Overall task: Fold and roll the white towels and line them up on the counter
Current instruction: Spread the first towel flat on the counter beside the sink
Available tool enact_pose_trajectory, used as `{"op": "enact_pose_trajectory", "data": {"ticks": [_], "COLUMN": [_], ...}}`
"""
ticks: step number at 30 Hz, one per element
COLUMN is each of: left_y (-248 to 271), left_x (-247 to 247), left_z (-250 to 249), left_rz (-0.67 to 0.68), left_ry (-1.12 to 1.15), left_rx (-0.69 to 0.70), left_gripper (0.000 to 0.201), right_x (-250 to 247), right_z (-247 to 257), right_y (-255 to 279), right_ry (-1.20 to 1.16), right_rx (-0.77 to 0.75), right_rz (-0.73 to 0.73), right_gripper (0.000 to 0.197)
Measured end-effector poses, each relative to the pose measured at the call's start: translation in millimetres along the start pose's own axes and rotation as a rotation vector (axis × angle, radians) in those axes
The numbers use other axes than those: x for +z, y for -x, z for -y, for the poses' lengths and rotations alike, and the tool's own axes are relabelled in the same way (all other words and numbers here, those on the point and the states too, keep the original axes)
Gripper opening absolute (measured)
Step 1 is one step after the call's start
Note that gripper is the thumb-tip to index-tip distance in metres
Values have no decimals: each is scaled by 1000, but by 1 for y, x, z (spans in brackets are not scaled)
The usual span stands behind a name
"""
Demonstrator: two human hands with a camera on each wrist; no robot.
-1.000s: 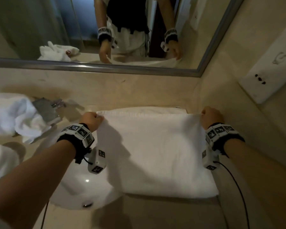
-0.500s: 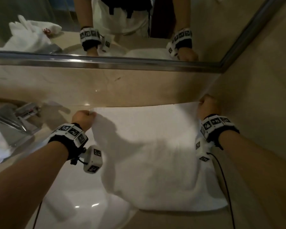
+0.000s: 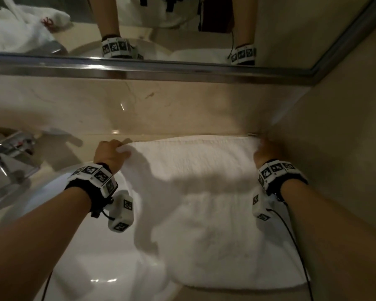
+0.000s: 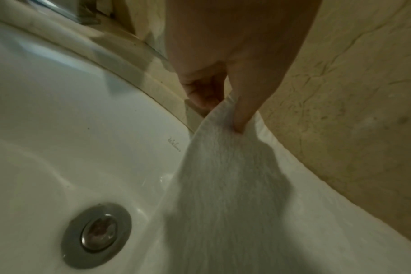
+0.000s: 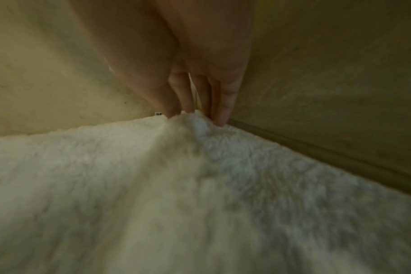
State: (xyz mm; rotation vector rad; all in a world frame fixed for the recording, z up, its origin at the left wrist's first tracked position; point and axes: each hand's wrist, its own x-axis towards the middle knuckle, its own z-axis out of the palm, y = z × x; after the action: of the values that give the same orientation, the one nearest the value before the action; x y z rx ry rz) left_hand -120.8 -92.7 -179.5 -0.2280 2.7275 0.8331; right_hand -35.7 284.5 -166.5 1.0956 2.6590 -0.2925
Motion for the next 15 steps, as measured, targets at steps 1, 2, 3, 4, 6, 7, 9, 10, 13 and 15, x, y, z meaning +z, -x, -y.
{"op": "enact_pose_trajectory", "data": {"ticks": [1, 2, 3, 4, 6, 7, 9, 10, 13, 15], "left_y": [1, 2, 3, 3, 5, 5, 4, 4, 4, 3], "left_x": [0, -1, -1, -2, -6, -9, -14, -17, -21, -22], "left_z": [0, 0, 2, 4, 8, 10, 16, 19, 28, 31], "left_rz": [17, 37, 56, 70, 70, 66, 70, 76, 94, 105], "left_ry": [12, 23, 29, 30, 10, -12, -47, -52, -46, -39], "left_rx": [-3, -5, -7, -12, -24, -38, -70, -90, -131, -131], "left_gripper": [25, 23, 22, 22, 24, 25, 27, 28, 30, 30], "right_x": [1, 2, 3, 5, 5, 4, 5, 6, 15, 22], "right_z": [-1, -2, -4, -5, -4, -3, 0, 2, 12, 19], "right_y": [-1, -2, -4, -6, -8, -8, -10, -11, -13, -13], "right_ry": [6, 3, 3, -4, 9, 4, -47, -90, -262, -344], "right_rx": [24, 33, 38, 43, 50, 55, 61, 76, 98, 102], "right_rz": [19, 28, 36, 40, 27, 10, 5, 18, 63, 63], "right_gripper": [36, 36, 37, 38, 39, 40, 40, 41, 46, 45]}}
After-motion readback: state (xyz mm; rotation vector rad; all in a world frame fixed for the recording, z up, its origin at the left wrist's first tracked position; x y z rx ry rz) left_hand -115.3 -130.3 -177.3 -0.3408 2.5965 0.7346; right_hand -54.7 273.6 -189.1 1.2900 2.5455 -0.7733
